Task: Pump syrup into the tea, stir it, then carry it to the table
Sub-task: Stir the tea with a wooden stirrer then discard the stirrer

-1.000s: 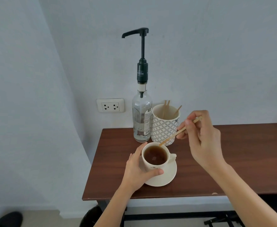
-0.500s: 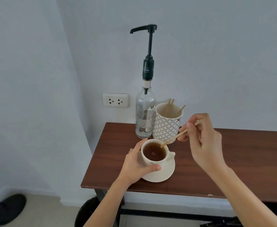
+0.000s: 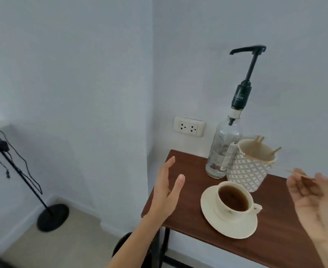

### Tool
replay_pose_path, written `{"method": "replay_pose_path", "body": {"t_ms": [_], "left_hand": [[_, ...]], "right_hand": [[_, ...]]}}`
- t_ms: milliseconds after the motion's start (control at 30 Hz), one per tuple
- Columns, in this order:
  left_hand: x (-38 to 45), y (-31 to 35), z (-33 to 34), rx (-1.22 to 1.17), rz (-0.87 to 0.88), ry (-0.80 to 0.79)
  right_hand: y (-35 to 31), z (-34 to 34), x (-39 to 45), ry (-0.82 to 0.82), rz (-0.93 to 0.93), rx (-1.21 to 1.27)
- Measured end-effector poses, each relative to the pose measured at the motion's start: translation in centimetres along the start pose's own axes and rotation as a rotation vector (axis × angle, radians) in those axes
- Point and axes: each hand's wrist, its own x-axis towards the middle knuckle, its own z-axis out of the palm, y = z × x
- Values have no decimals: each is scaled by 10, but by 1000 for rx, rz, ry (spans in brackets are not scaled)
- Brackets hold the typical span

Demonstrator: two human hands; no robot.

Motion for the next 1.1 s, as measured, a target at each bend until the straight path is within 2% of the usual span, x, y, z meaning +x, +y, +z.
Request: {"method": "replay_pose_path", "body": {"t_ms": [100,200,367,567,667,867,1000,1100], "left_hand": [[18,-38,-60,139,11,116],[34,-100,-113,276,-90,140],[76,-200,-172,500,-270,-14],[139,-224,-176,613,-202,-45],[156,-229,-166,588,-167,-63],[169,-234,-150,489,-207,-62],[174,-241,-144,485,-217,-54],[175,-241,-144,499,-213,-52]], "right_hand": [[41,30,-33,0,9,-46],[93,73,-75,-60,-55,-164],[212,121,-138,-78,-218,-522],[319,119,-177,-212,-210,-1030],[359,98,-178,-248,-136,-1137],[413,73,-165,-222,-23,-1318],[440,57,-151,-159,266,-1372],[439,58,-147,-78,339,-1377]]}}
